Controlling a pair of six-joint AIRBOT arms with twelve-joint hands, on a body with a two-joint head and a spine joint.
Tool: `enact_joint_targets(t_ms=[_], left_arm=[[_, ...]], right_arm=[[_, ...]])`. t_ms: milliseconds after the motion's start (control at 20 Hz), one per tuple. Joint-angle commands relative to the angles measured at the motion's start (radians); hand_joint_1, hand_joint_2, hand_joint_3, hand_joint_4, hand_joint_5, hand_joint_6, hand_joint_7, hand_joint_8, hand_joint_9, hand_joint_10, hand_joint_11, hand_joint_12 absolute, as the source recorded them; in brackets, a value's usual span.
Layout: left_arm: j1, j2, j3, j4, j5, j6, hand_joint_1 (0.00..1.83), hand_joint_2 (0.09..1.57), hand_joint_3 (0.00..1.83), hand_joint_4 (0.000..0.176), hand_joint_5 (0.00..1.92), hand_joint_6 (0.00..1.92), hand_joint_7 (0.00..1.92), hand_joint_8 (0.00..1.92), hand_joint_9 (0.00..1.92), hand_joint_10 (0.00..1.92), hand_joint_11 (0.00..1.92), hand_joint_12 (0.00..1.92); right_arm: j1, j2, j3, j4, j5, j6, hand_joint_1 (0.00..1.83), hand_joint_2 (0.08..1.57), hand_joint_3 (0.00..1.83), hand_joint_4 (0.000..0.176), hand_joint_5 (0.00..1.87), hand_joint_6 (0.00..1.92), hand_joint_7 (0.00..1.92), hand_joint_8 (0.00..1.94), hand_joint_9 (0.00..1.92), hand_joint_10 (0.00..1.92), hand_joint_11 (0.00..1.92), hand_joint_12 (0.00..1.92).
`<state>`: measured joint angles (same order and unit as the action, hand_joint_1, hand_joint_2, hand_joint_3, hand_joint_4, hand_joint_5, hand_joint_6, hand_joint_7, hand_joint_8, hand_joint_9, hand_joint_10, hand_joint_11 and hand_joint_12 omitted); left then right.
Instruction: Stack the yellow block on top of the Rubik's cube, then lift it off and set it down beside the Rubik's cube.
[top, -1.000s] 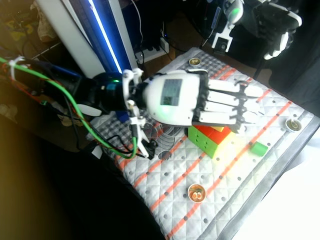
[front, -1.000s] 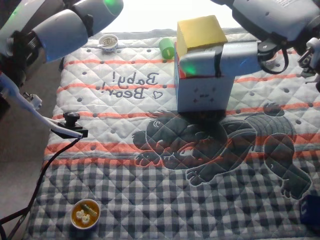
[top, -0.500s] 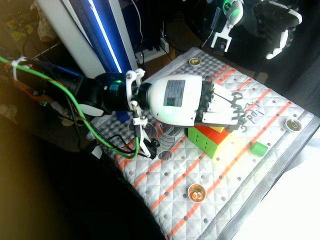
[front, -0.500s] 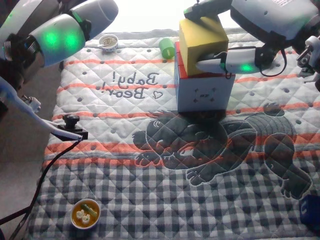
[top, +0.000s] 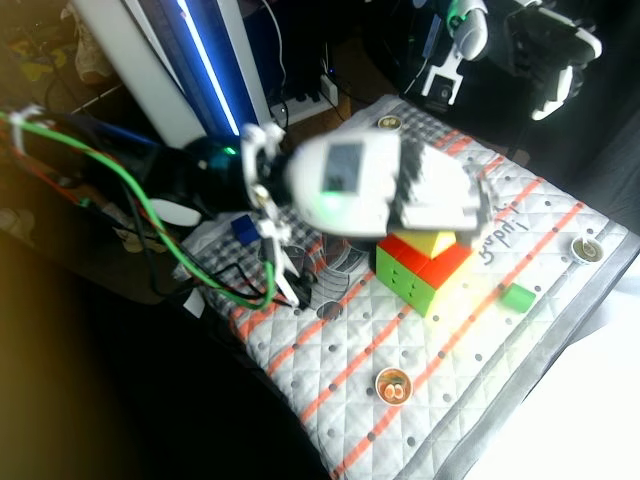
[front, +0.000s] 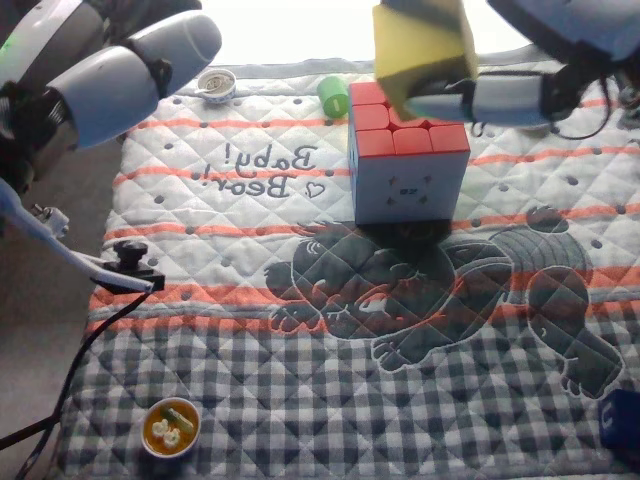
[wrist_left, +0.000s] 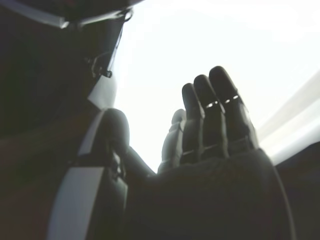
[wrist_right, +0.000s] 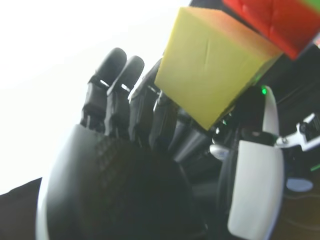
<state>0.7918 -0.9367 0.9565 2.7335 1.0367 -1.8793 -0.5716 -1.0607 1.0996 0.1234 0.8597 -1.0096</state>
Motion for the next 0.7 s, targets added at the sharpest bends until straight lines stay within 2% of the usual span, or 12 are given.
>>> enact_joint_targets(t_ms=[0,50,150,200,250,300,400,450,500,550,600,650], left_arm=[[-0.006,0.009,-0.004,0.016,0.136,-0.009,0.5,1.37,0.0,0.092,0.03,0.0,0.15,0.61,0.05,1.0,0.0,1.41],[0.002,0.015,-0.009,0.009,0.143,-0.009,0.52,1.37,0.0,0.101,0.04,0.01,0.14,0.61,0.04,1.0,0.0,1.41],[0.012,0.022,-0.014,0.001,0.151,-0.009,0.51,1.36,0.0,0.099,0.05,0.0,0.15,0.57,0.04,0.99,0.0,1.38],[0.016,0.023,-0.016,-0.003,0.154,-0.009,0.51,1.36,0.0,0.097,0.05,0.0,0.16,0.57,0.05,0.99,0.0,1.39],[0.021,0.026,-0.018,-0.008,0.157,-0.009,0.49,1.36,0.0,0.084,0.04,0.0,0.17,0.56,0.04,0.99,0.0,1.4],[0.031,0.029,-0.022,-0.014,0.165,-0.009,0.49,1.36,0.0,0.081,0.04,0.0,0.18,0.56,0.04,1.0,0.0,1.4],[0.046,0.038,-0.029,-0.023,0.177,-0.009,0.48,1.37,0.0,0.084,0.04,0.0,0.19,0.58,0.04,1.0,0.0,1.4],[0.052,0.042,-0.033,-0.027,0.182,-0.009,0.5,1.37,0.0,0.089,0.05,0.0,0.18,0.62,0.02,1.03,0.0,1.43],[0.058,0.045,-0.036,-0.032,0.188,-0.009,0.5,1.37,0.0,0.092,0.05,0.0,0.16,0.66,0.03,1.04,0.0,1.45],[0.063,0.048,-0.039,-0.038,0.195,-0.009,0.51,1.38,0.0,0.097,0.05,0.0,0.15,0.7,0.02,1.07,0.0,1.47],[0.068,0.049,-0.041,-0.042,0.199,-0.009,0.51,1.38,0.0,0.108,0.06,0.0,0.11,0.73,0.0,1.07,0.0,1.45],[0.071,0.049,-0.043,-0.046,0.202,-0.009,0.48,1.37,0.0,0.106,0.06,0.0,0.11,0.74,0.02,1.08,0.0,1.48]], right_arm=[[0.005,0.005,-0.008,-0.018,0.149,0.0,1.12,1.21,0.0,0.0,0.81,1.26,0.64,0.56,0.32,0.74,0.0,1.29],[-0.018,0.034,-0.035,-0.03,0.178,0.0,1.18,1.23,0.01,0.0,0.84,1.34,0.64,1.18,0.4,0.87,0.0,1.64],[-0.066,0.084,-0.079,-0.046,0.226,0.0,1.1,1.24,0.0,0.0,0.75,1.35,0.58,0.78,0.3,1.24,0.0,1.89],[-0.089,0.106,-0.1,-0.051,0.243,0.0,1.15,1.22,0.01,0.0,0.8,1.3,0.72,1.24,0.49,1.41,0.22,1.92],[-0.111,0.125,-0.117,-0.06,0.26,0.002,1.18,1.2,0.0,0.0,0.81,1.24,0.86,1.25,0.69,1.38,0.44,1.83],[-0.141,0.144,-0.136,-0.07,0.281,0.01,1.2,1.18,0.0,0.0,0.83,1.21,0.92,1.18,0.75,1.29,0.48,1.77],[-0.188,0.166,-0.16,-0.084,0.306,0.032,1.19,1.17,0.0,0.012,0.86,1.25,0.9,1.12,0.69,1.15,0.37,1.73],[-0.215,0.171,-0.166,-0.09,0.318,0.059,1.19,1.18,0.0,0.011,0.85,1.27,0.88,1.13,0.7,1.13,0.39,1.71],[-0.243,0.175,-0.168,-0.095,0.33,0.093,1.2,1.16,0.0,0.0,0.91,1.2,0.89,1.1,0.65,1.1,0.25,1.75],[-0.281,0.177,-0.173,-0.097,0.346,0.111,1.2,1.18,0.0,0.0,0.89,1.24,0.84,1.16,0.57,1.13,0.05,1.82],[-0.306,0.178,-0.18,-0.094,0.352,0.114,1.2,1.18,0.0,0.0,0.88,1.26,0.83,1.17,0.54,1.19,0.04,1.85],[-0.332,0.179,-0.189,-0.093,0.351,0.116,1.19,1.19,0.01,0.0,0.86,1.28,0.8,1.23,0.51,1.32,0.01,1.88]])
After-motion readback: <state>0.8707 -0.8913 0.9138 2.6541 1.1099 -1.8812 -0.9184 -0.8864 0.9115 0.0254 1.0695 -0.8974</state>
